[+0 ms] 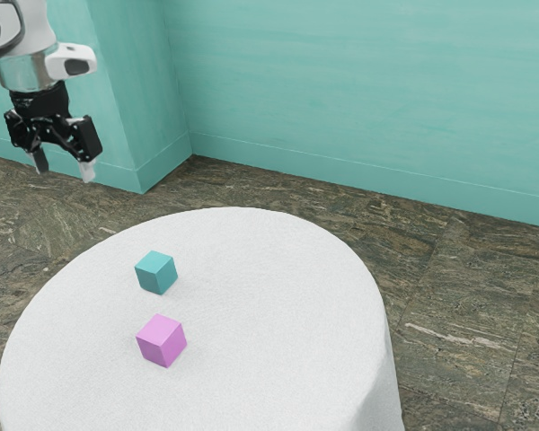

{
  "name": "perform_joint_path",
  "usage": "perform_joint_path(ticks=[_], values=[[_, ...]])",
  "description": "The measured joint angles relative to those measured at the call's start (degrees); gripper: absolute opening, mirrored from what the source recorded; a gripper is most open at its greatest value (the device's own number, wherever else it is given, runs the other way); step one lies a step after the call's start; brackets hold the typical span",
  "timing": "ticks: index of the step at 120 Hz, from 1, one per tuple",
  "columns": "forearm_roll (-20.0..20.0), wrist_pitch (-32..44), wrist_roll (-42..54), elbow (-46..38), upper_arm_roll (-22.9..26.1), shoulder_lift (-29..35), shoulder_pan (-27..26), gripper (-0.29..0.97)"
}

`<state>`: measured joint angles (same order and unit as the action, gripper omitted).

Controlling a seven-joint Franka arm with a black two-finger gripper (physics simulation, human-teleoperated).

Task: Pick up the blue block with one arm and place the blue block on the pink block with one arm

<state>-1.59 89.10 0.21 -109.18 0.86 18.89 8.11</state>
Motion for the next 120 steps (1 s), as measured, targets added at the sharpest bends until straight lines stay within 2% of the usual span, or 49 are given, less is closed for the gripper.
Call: perform_joint_path(ticks=[15,25,39,55,81,120], values=[[-0.32,0.11,0.09,-0.73,-0.01,0.03,0.39,0.68],[-1.88,2.21,0.12,-3.64,-0.06,-0.68,1.80,0.68],[-2.36,5.90,-0.47,-4.62,0.09,-5.44,2.22,0.68],[-2.74,17.04,-0.64,-11.39,0.11,-11.63,3.08,0.68],[-2.69,33.55,1.64,-12.69,0.11,-21.25,5.52,0.68],[-2.25,45.84,5.20,-12.72,0.22,-26.57,5.19,0.68]])
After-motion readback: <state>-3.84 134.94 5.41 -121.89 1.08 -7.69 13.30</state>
